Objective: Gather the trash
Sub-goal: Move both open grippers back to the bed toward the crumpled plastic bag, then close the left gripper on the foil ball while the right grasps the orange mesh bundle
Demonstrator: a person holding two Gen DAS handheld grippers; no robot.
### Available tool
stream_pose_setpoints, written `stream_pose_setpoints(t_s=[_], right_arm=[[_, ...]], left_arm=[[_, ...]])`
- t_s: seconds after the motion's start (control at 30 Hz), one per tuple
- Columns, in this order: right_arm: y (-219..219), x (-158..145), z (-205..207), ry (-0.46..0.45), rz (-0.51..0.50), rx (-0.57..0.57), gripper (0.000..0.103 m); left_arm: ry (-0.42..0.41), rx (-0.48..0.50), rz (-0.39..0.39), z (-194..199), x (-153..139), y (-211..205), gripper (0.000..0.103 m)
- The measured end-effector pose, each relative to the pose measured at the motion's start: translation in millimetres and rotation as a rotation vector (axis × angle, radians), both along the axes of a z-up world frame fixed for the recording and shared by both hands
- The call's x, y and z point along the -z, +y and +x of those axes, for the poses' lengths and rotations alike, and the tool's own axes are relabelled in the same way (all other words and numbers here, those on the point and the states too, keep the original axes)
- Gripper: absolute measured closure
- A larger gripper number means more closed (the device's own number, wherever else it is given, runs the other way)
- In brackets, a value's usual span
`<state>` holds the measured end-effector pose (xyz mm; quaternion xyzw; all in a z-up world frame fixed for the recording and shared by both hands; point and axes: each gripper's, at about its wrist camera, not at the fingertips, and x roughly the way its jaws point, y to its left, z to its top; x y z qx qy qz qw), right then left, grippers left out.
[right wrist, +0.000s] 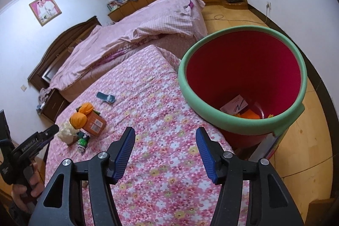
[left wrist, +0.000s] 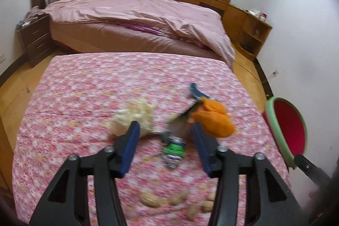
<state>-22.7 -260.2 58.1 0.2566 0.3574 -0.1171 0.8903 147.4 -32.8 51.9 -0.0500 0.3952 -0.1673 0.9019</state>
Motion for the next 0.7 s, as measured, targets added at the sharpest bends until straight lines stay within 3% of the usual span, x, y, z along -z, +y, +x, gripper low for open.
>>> stream_pose_setpoints(t_s=[0.47, 0.7], right_arm=[[23, 3, 27, 0.043, -0.035, -0.029, 0.036], [41, -3, 45, 0.039, -0.059, -0.075, 0.036]], left_arm=[[0.077, -0.037, 0.034, 48, 48, 22, 0.048], [0.069, -0.041, -0.047, 58, 57, 34, 0.049]])
